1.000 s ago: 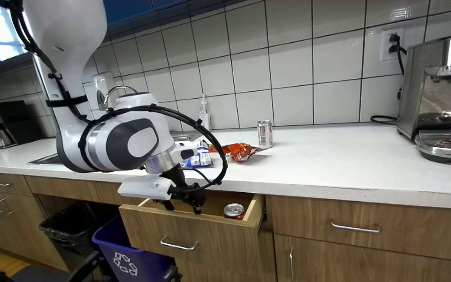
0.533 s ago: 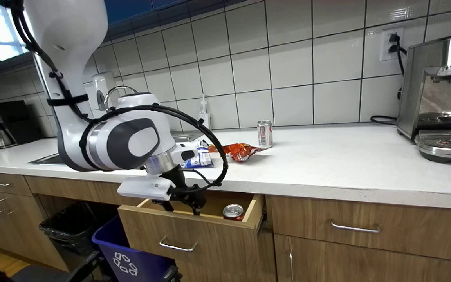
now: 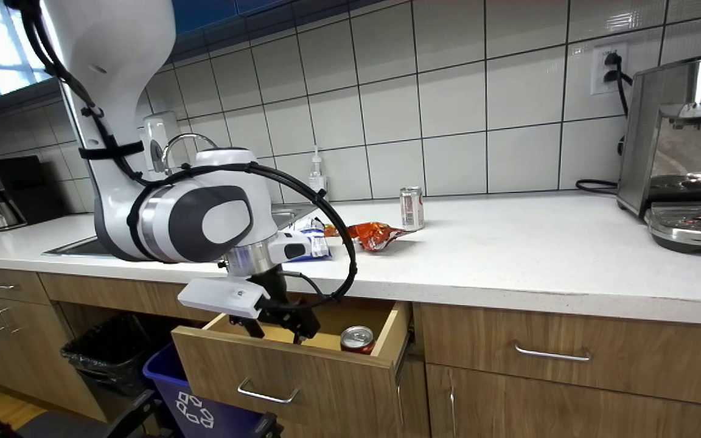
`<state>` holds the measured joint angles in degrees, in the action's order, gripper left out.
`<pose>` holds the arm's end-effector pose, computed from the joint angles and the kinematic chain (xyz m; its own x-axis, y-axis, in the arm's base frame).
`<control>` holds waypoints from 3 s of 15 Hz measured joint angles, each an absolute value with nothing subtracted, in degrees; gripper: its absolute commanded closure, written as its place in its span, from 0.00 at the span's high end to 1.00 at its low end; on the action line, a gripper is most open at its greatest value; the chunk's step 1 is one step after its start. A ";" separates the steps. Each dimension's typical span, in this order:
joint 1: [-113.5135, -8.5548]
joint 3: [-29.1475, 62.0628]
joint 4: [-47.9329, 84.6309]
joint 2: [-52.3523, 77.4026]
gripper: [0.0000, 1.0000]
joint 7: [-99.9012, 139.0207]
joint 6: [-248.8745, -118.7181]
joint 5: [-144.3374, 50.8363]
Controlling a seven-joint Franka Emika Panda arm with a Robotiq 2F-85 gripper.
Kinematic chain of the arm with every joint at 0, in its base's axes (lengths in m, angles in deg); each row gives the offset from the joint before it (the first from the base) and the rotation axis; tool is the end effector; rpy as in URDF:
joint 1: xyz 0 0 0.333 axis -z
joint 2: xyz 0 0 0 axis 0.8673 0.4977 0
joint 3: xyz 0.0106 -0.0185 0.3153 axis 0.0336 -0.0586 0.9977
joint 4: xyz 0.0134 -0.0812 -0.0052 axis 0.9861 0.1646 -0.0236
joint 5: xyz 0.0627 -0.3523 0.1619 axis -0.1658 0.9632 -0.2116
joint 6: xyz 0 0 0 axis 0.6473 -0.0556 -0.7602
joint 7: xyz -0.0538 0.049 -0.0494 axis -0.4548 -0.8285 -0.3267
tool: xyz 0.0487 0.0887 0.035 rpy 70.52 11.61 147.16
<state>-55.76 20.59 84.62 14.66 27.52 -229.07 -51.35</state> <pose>0.3706 -0.0298 0.1238 0.9980 -0.0442 0.0448 -0.0443 -0.9990 0.0004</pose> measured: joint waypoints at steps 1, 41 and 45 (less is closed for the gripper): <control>-55.00 21.18 84.62 14.67 1.00 27.52 -228.54 -51.36; -49.70 25.44 84.60 0.78 1.00 36.19 -212.89 -60.38; -51.43 23.83 84.61 -3.83 1.00 37.68 -209.18 -61.40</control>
<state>-51.43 23.83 84.61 -3.83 37.68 -209.18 -61.40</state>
